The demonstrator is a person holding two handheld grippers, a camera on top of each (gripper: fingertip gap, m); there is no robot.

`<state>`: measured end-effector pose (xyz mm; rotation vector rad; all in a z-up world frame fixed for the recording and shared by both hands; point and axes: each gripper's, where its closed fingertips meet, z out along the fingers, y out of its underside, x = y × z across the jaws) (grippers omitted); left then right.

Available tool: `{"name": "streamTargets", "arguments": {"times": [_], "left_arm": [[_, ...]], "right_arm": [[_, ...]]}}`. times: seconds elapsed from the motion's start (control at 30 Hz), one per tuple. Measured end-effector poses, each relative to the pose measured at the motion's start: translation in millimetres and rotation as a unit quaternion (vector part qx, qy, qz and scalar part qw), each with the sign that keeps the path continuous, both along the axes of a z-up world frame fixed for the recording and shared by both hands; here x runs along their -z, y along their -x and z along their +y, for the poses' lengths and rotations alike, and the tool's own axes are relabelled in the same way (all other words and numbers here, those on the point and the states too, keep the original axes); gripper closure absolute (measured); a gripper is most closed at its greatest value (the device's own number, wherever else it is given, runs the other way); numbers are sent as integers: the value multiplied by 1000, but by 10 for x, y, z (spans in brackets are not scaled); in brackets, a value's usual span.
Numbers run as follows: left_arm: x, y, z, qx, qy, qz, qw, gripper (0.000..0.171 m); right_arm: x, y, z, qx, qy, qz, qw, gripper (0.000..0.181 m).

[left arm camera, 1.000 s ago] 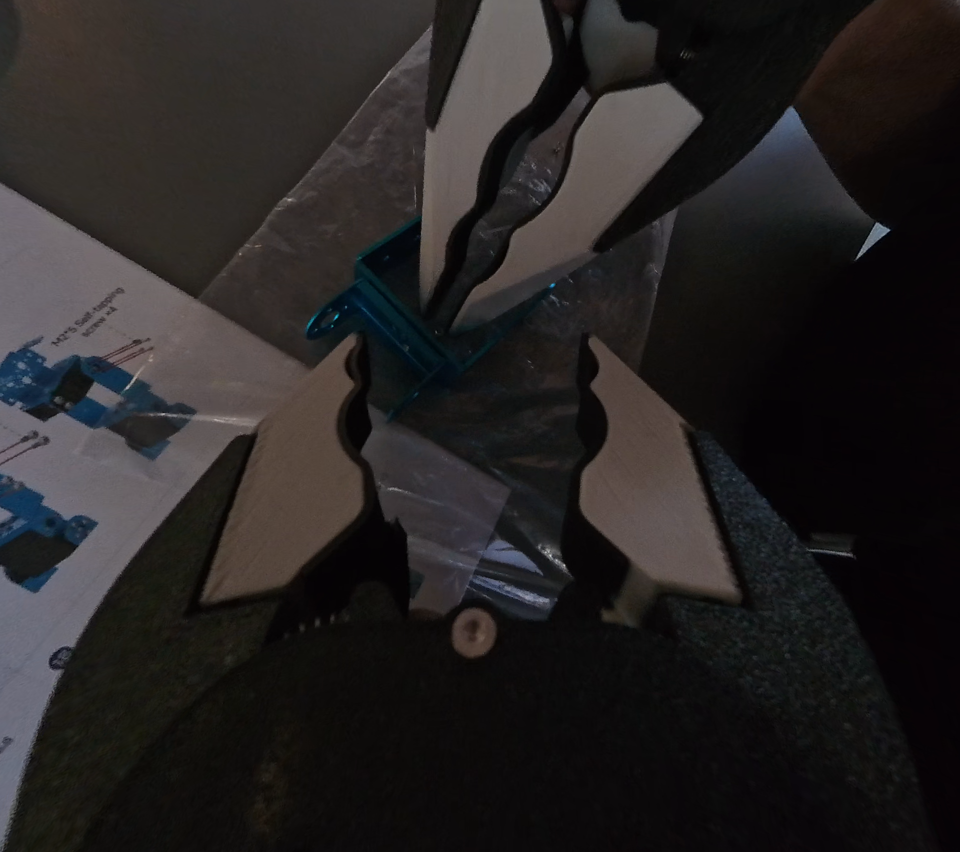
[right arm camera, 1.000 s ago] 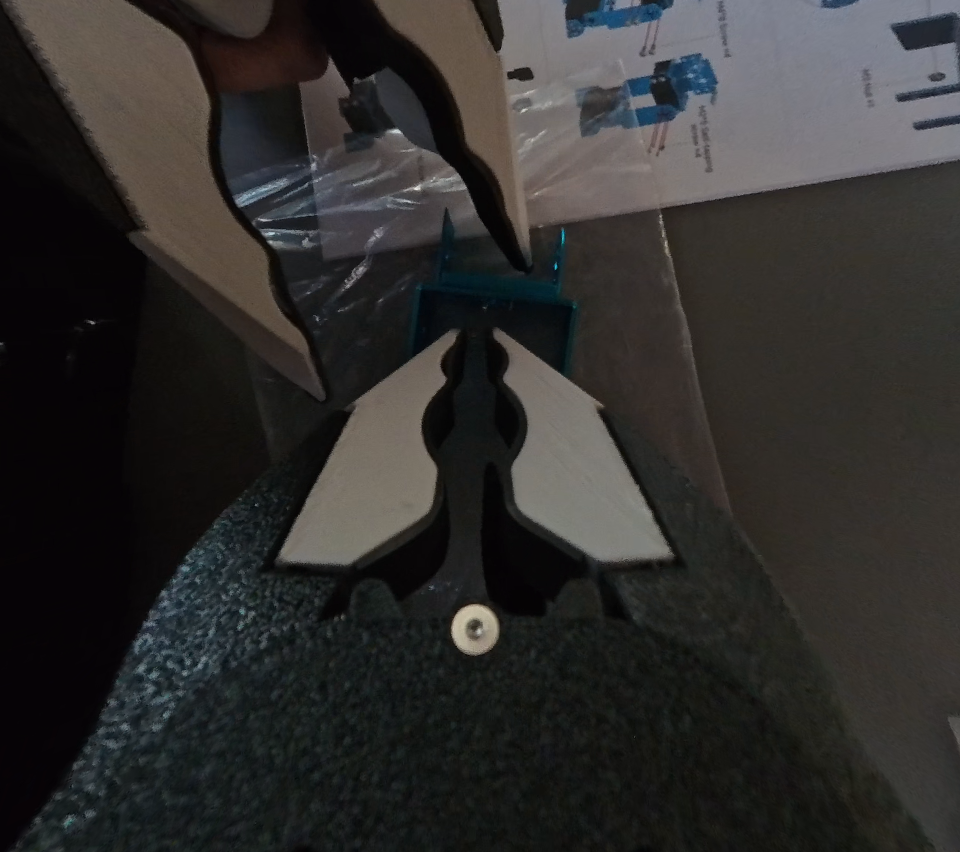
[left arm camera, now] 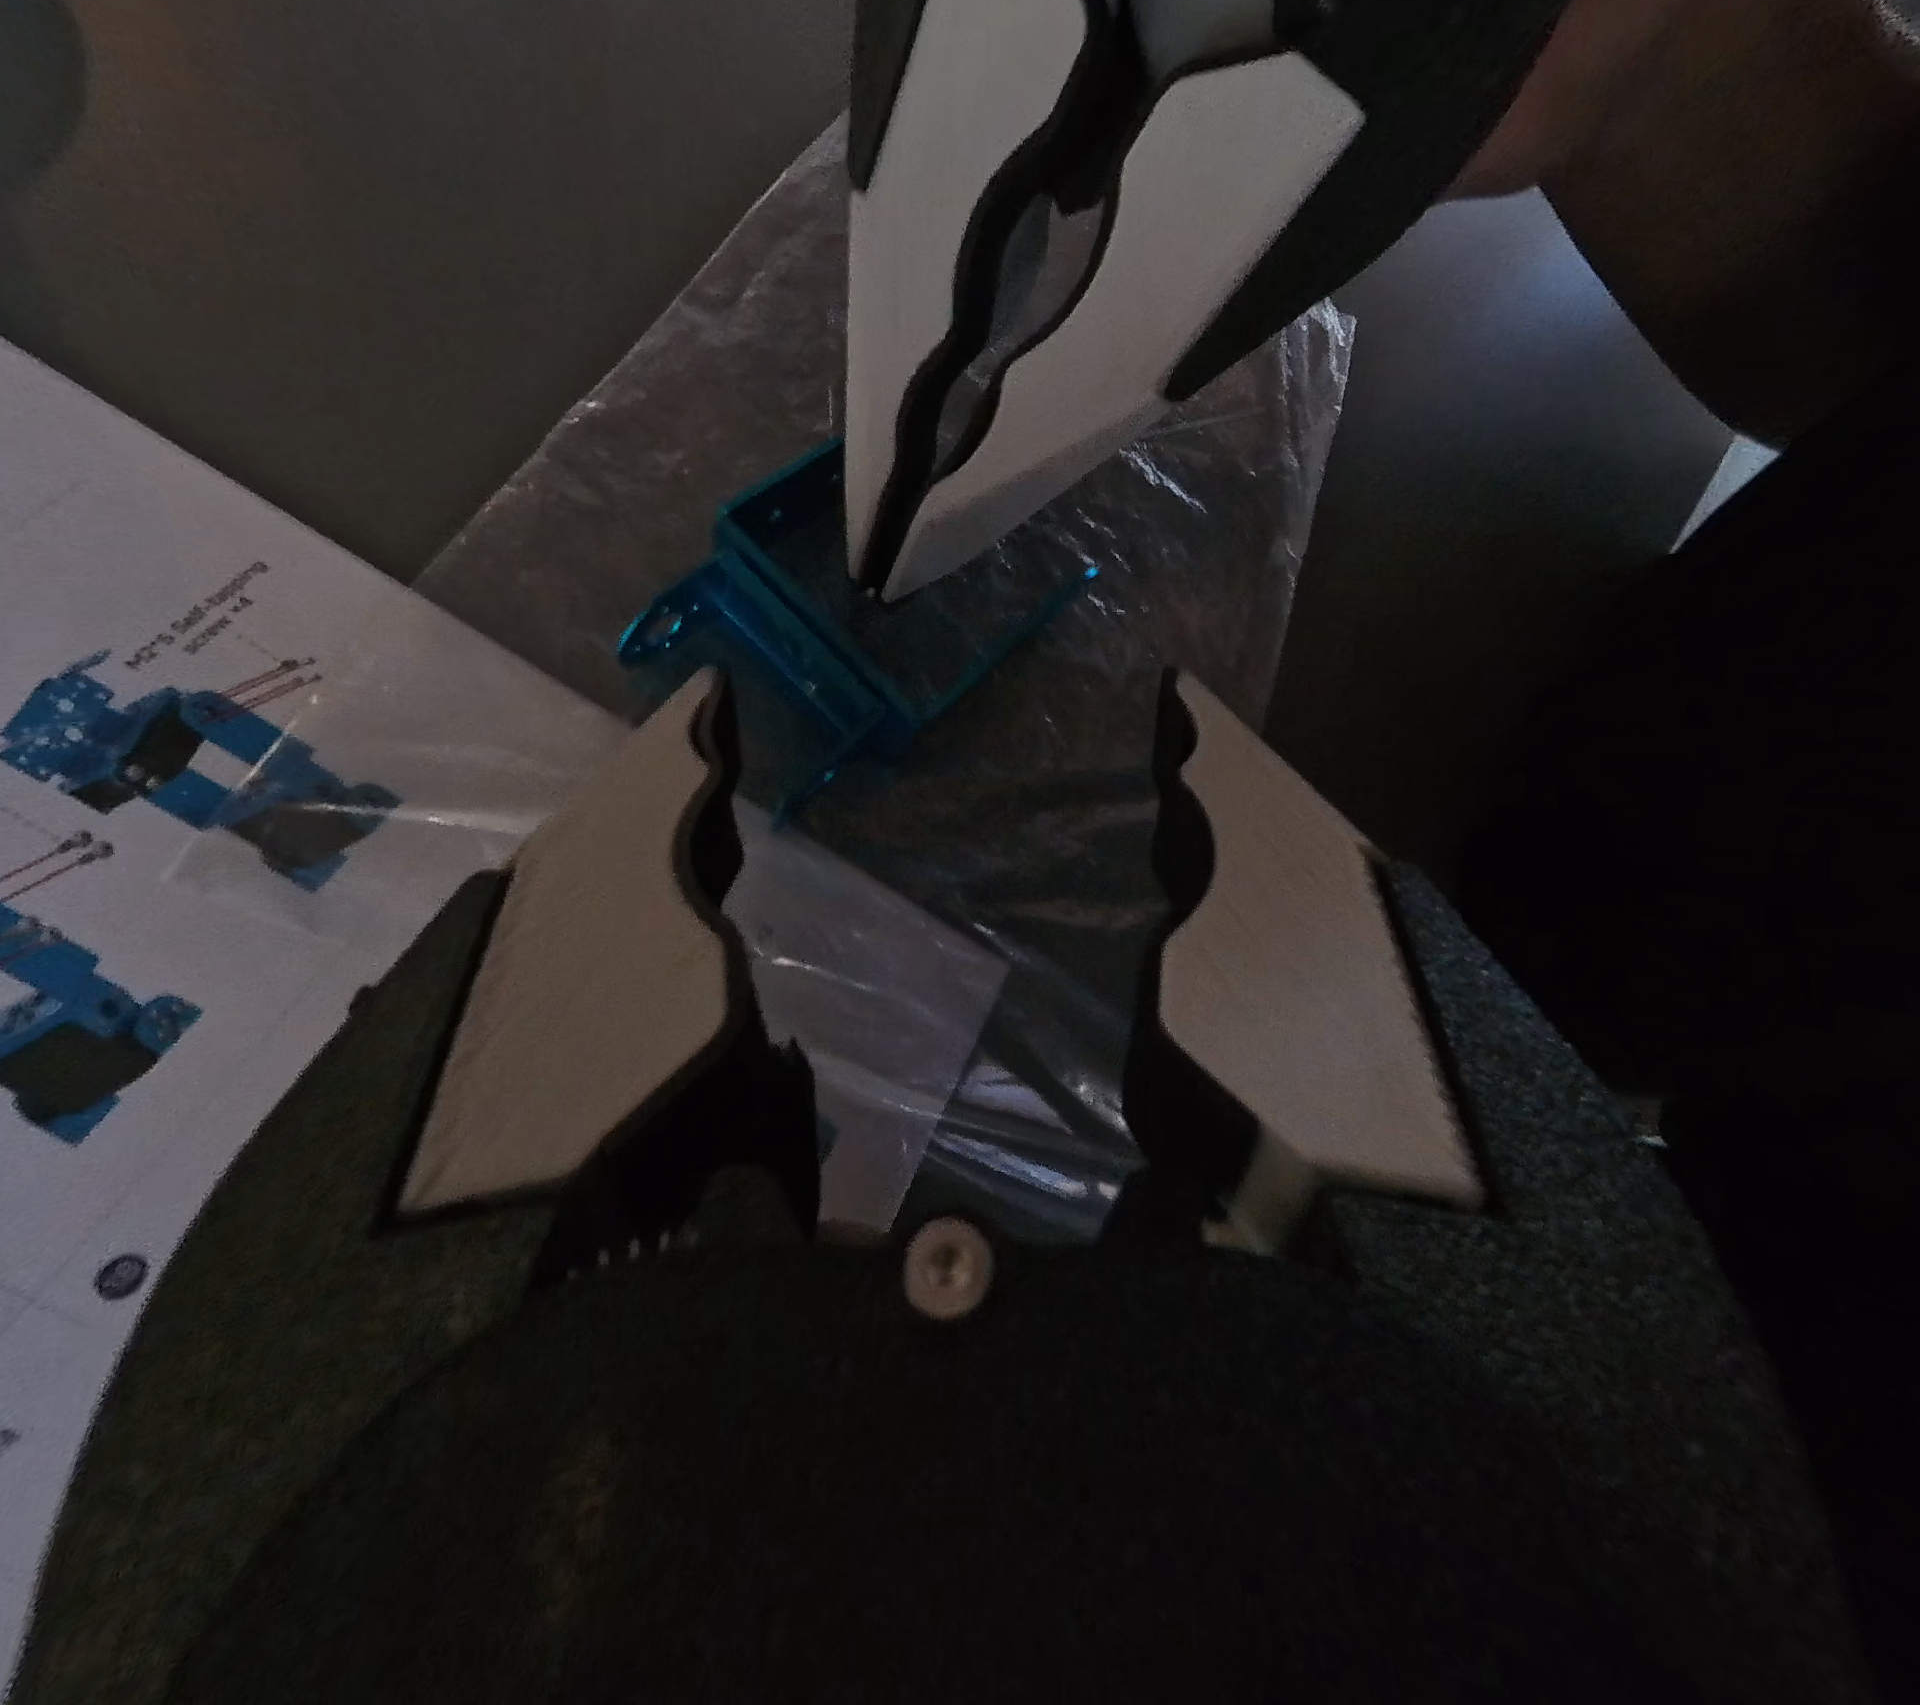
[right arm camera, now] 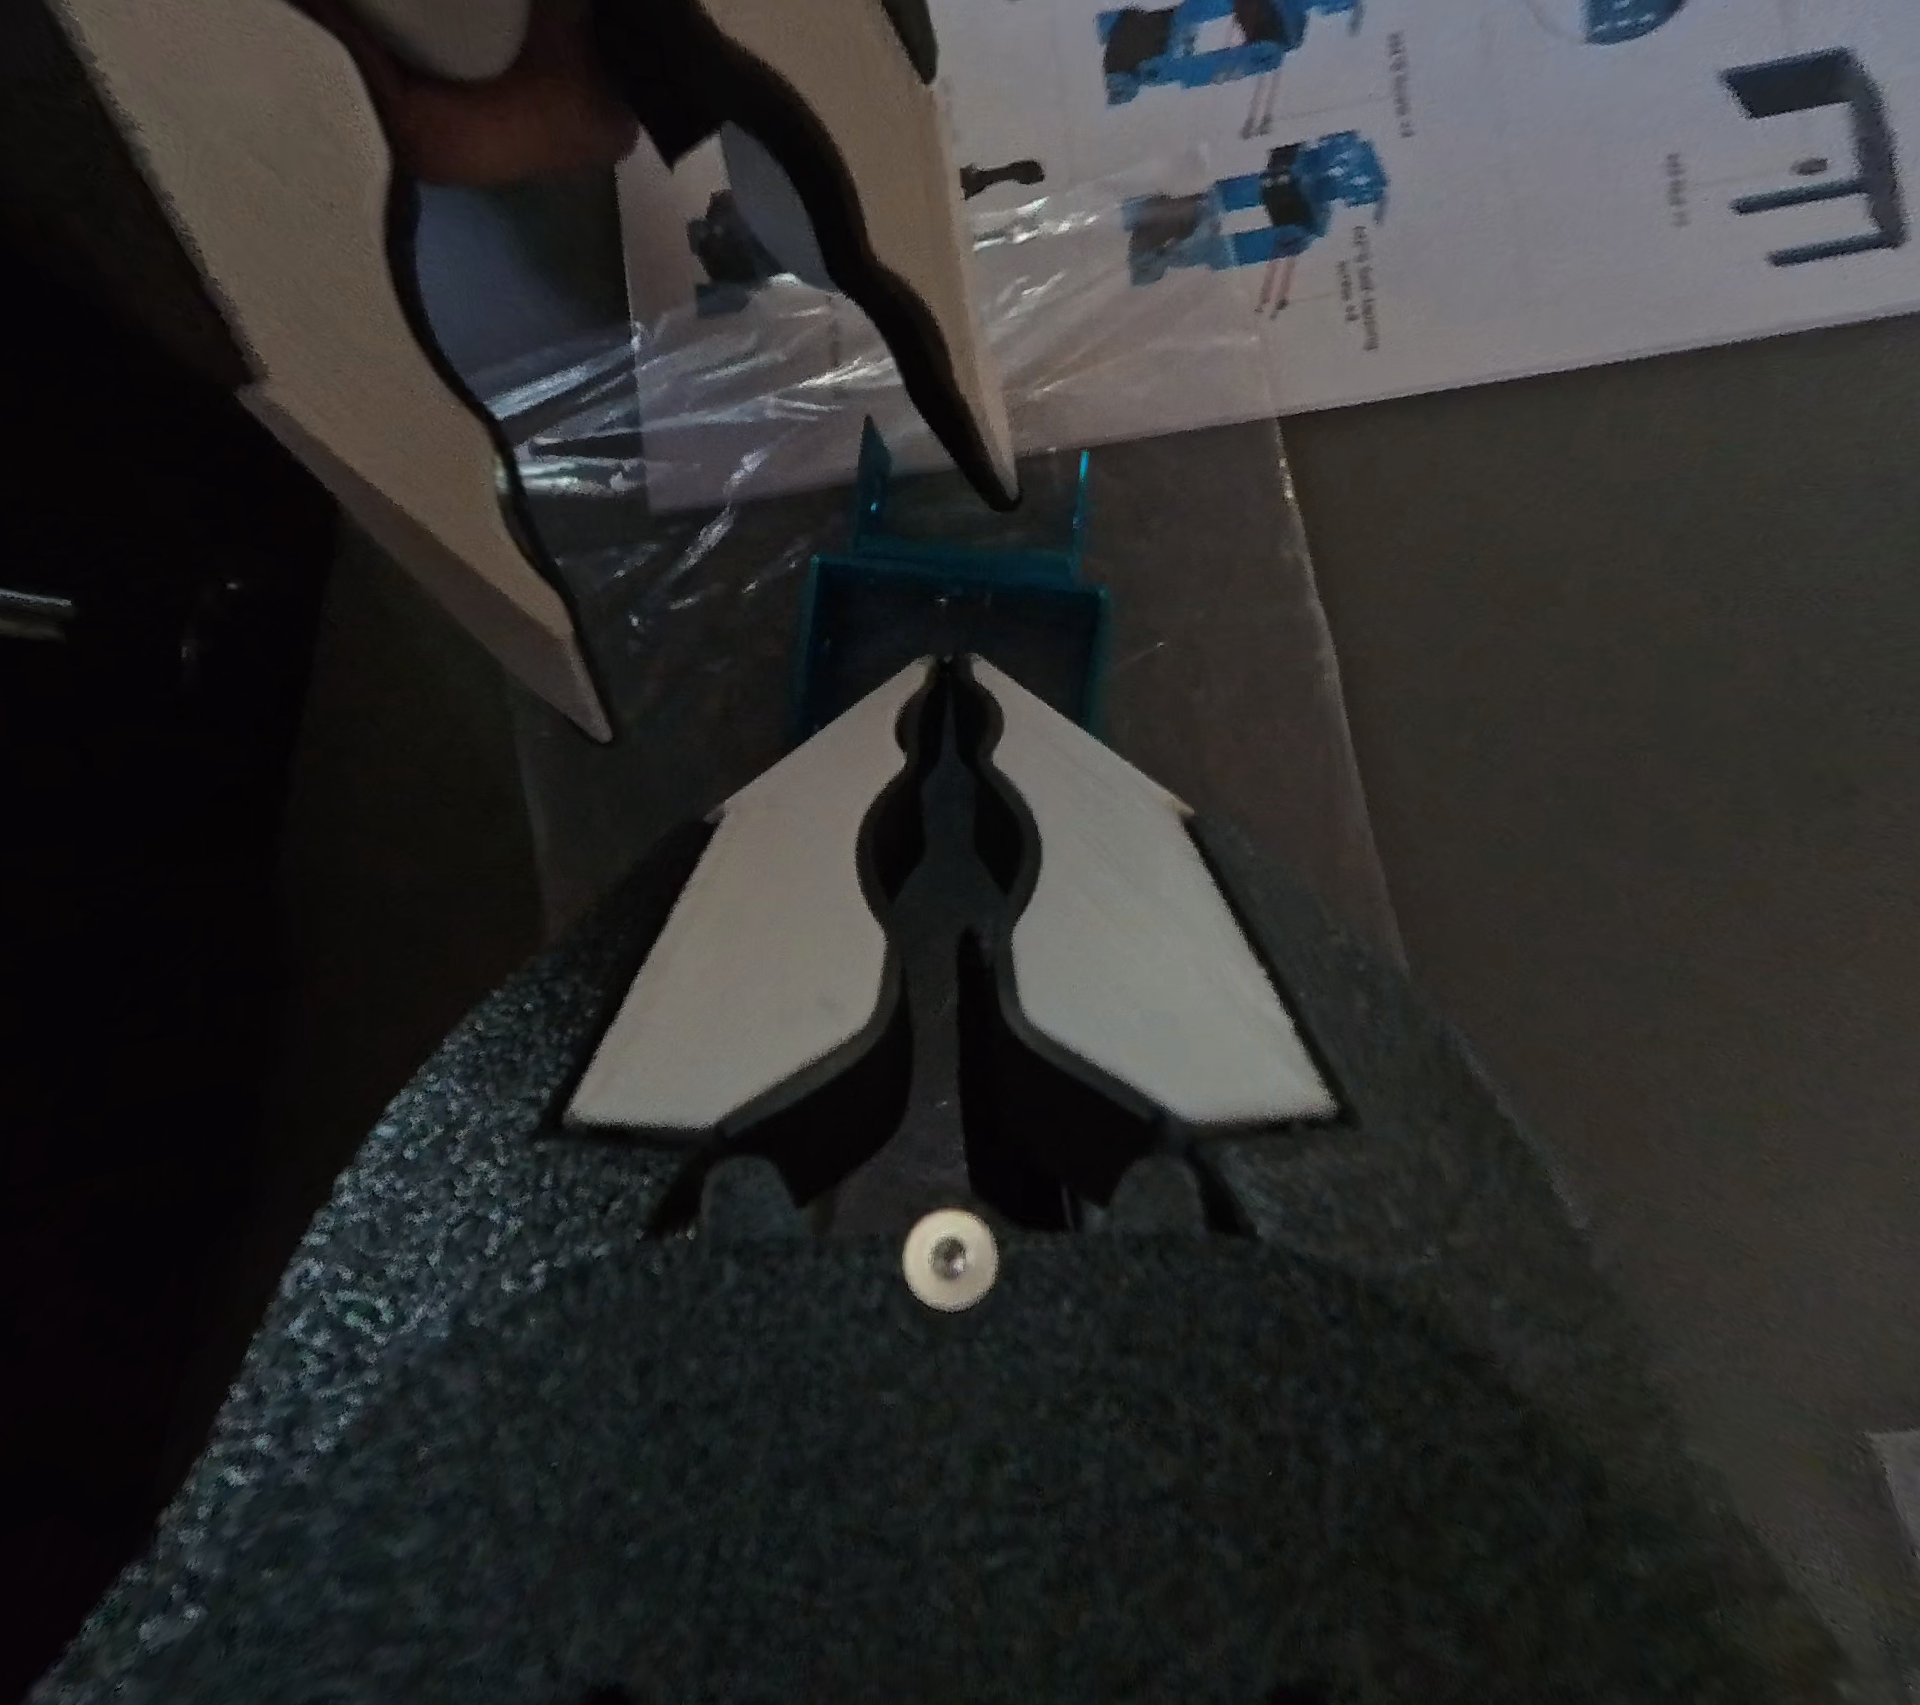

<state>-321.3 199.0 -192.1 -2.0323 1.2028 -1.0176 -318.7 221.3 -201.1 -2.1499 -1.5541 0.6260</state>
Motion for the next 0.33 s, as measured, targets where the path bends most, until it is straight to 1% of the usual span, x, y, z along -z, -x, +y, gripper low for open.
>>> {"name": "streamTargets", "arguments": {"times": [0.07, 0.13, 0.33], "left_arm": [[9, -29, 8, 6, 3, 1, 1000, 92], [12, -59, 0, 14, 5, 1, 1000, 92], [31, -93, -51, 32, 11, 4, 999, 92]], "right_arm": [[-27, -10, 66, 36, -19, 22, 999, 181], [-44, 24, 70, 61, -18, 45, 997, 181], [13, -17, 125, 127, -29, 59, 990, 181]]}}
